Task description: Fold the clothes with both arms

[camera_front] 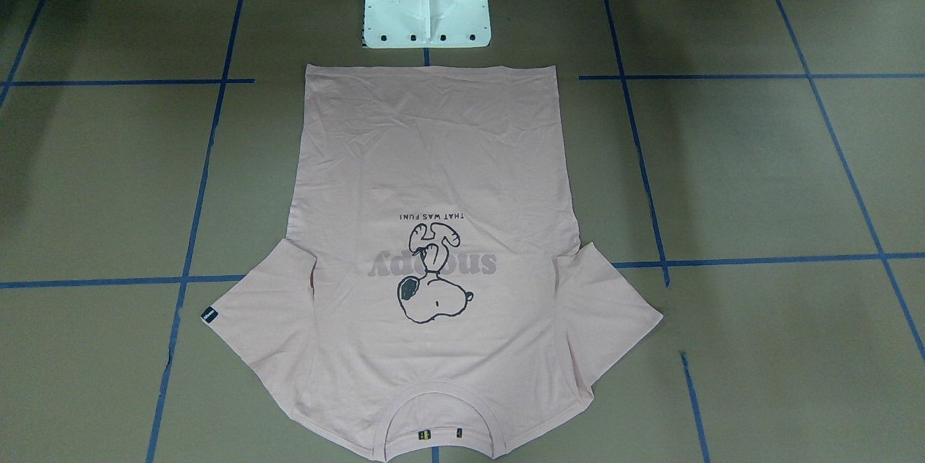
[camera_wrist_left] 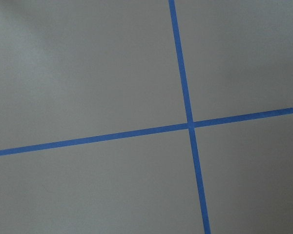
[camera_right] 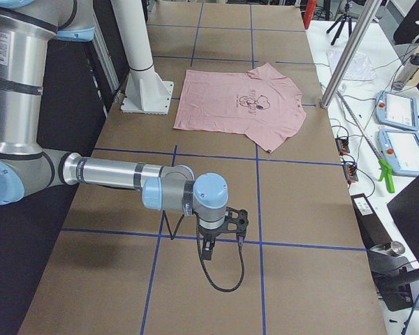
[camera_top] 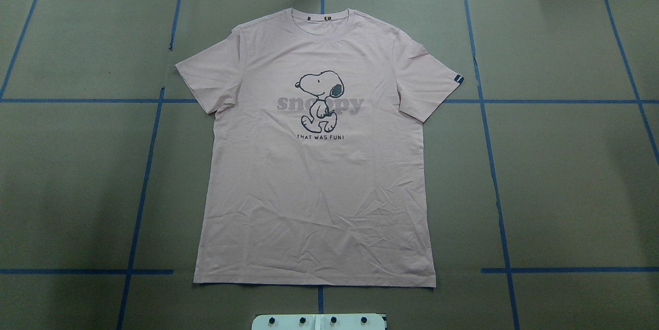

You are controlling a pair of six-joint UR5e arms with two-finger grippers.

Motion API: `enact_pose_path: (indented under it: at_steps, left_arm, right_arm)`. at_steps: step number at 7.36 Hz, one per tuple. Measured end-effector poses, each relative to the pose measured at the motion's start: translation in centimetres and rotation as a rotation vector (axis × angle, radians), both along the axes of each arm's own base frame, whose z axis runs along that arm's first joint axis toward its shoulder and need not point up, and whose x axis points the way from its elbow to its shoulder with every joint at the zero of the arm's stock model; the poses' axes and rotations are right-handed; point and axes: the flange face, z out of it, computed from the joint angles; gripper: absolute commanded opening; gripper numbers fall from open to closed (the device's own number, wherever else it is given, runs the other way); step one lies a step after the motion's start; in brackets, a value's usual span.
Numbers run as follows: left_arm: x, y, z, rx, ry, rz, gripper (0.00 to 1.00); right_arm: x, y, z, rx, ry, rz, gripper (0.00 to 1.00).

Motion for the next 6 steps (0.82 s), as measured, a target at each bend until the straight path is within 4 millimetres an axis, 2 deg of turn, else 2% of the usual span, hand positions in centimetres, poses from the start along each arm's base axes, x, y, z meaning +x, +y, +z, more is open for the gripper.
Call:
enact_pose_path:
  at_steps: [3, 6]
  left_arm:
    - [0.0, -0.2, -0.8, 0.039, -0.004, 0.005, 1.00]
    - [0.0, -0.7, -1.4, 0.127, -0.015, 0.002, 1.00]
  right_arm:
    - [-0.4, -0.4, -0.5, 0.011, -0.003, -0.008, 1.00]
    - [-1.9, -1.9, -2.6, 0.129, -0.026, -0.042, 1.00]
